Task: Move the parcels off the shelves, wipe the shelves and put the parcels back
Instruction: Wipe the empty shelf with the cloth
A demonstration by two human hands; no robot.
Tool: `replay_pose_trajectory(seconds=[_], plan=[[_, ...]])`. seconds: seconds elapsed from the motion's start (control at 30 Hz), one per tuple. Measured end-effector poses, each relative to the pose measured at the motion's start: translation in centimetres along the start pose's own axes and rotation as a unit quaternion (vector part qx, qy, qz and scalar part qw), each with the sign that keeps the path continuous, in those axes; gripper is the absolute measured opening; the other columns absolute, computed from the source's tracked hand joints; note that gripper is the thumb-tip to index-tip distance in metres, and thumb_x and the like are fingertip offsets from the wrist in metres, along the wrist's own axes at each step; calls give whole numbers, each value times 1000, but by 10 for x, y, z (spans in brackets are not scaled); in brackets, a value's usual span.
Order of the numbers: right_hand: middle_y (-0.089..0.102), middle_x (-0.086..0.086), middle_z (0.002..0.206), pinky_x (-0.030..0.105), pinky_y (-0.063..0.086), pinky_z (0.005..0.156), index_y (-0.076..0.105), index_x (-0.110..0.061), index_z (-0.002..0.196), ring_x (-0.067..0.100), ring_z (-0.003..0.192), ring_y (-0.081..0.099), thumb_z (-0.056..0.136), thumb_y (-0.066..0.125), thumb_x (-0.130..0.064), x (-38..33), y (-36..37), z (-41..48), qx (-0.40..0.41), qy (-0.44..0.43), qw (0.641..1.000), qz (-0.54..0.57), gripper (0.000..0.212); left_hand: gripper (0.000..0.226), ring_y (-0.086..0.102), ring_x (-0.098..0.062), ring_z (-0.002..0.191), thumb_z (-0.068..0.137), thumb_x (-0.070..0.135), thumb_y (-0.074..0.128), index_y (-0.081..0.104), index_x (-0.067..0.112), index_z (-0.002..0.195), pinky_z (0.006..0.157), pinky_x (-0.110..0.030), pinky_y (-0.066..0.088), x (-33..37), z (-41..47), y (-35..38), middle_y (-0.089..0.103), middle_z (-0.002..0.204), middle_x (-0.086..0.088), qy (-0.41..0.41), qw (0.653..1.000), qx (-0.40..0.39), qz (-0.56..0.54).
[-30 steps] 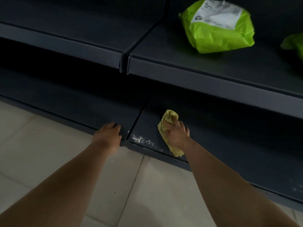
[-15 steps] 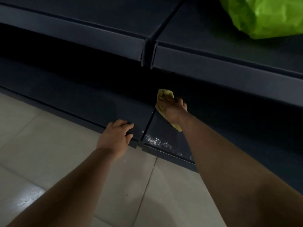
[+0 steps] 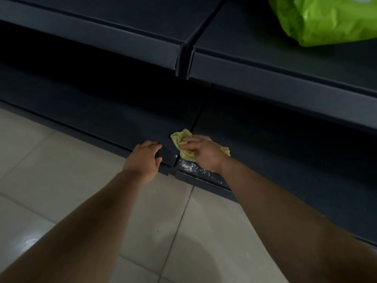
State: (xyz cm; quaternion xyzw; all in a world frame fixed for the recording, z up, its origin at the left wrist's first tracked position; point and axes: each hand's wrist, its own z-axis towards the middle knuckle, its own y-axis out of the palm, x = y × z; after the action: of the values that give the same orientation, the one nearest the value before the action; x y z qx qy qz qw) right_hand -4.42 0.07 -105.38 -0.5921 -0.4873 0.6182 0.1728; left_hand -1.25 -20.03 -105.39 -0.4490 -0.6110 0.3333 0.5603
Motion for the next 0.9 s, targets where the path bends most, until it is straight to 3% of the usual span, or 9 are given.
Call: replay_pose_trajectory(seconds=[0.17, 0.33, 0.57, 0.73, 0.8, 0.9], plan=[[53, -3, 138, 11, 16, 107, 68, -13, 118, 18, 131, 33, 86, 41, 16, -15, 12, -20, 4, -12, 999, 48, 51, 42, 35, -23, 137, 96, 7, 47, 47, 4, 138, 111, -23, 19, 1, -12, -6, 38, 149, -10, 0, 999, -14, -37], [58, -1, 131, 18, 24, 108, 74, -10, 105, 18, 127, 37, 86, 45, 15, -20, 15, -37, -1, -27, 998, 49, 43, 35, 42, -29, 131, 95, 4, 43, 56, 1, 128, 105, -28, 29, 9, -22, -3, 46, 140, -15, 5, 999, -18, -27], [63, 3, 123, 14, 28, 105, 76, -7, 93, 19, 122, 45, 82, 43, 21, 13, 3, -93, 39, 26, 997, 54, 45, 42, 30, -22, 140, 99, 7, 38, 44, 6, 141, 111, -23, 20, 31, -43, 9, 27, 154, -10, 2, 999, -53, -12], [67, 16, 114, -3, 26, 92, 76, 1, 90, 27, 113, 59, 74, 50, 23, 34, -11, -135, 96, 46, 993, 47, 38, 47, 24, -20, 143, 99, 9, 37, 34, 9, 146, 116, -26, 17, 48, -53, 12, 20, 157, -5, 17, 996, -85, 4], [63, 13, 123, 2, 28, 98, 74, -4, 102, 27, 120, 54, 74, 55, 18, 39, -16, -141, 100, 84, 991, 30, 40, 48, 23, -20, 143, 100, 10, 36, 30, 10, 148, 116, -27, 17, 54, -55, 13, 19, 158, -5, 26, 995, -99, 16], [40, -4, 148, 22, 21, 113, 55, -26, 134, 23, 137, 28, 84, 55, -3, 34, -8, -137, 79, 146, 978, -127, 55, 52, 20, -20, 144, 101, 13, 36, 23, 10, 150, 117, -28, 16, 61, -56, 14, 16, 159, -5, 38, 992, -110, 41]])
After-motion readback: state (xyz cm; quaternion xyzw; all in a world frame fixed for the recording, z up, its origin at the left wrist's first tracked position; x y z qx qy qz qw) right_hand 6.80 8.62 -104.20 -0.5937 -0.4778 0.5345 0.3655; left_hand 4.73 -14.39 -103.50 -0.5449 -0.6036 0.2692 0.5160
